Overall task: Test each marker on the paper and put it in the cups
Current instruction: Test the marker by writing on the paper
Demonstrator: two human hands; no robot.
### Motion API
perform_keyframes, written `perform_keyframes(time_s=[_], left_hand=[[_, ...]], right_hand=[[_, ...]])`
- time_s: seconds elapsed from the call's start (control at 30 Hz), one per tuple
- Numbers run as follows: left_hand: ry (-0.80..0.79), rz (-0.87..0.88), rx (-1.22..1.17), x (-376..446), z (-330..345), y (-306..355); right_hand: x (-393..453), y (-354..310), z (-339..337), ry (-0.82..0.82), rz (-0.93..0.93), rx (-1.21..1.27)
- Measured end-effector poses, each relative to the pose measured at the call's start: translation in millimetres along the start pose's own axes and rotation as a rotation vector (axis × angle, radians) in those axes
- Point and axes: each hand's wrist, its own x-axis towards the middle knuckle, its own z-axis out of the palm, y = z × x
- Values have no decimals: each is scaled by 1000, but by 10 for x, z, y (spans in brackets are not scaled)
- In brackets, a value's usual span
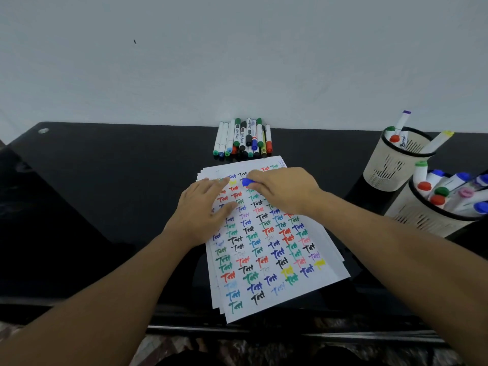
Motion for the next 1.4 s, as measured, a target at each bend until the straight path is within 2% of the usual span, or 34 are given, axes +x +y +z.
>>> perform_keyframes(time_s=[0.2, 0.5, 0.6, 0.8, 0.93, 1.0, 1.1, 1.2, 1.4], left_hand=[[70, 71, 3, -26, 17, -19], [164, 206, 28, -86, 12, -30], [169, 128, -2, -73, 10, -28], [134, 22, -24, -45, 32, -31], [113, -11, -6, -37, 41, -24], [92, -3, 13, -27, 46, -34], [48, -2, 41, -14, 56, -44], [43, -7, 46, -8, 59, -43], [41, -21, 51, -15, 50, -37]], right_hand=[[2, -98, -8, -17, -37, -23], [-8, -277, -7, -41, -104, 122], [-72, -248, -20, -16, -28, 214], [-181, -30, -102, 117, 210, 640], [-192, 86, -50, 205, 418, 1025], [-223, 131, -13, 184, 431, 1058], [-273, 175, 71, 196, 429, 953], [-292, 208, 167, 319, 429, 922], [-325, 149, 194, 475, 527, 1093]])
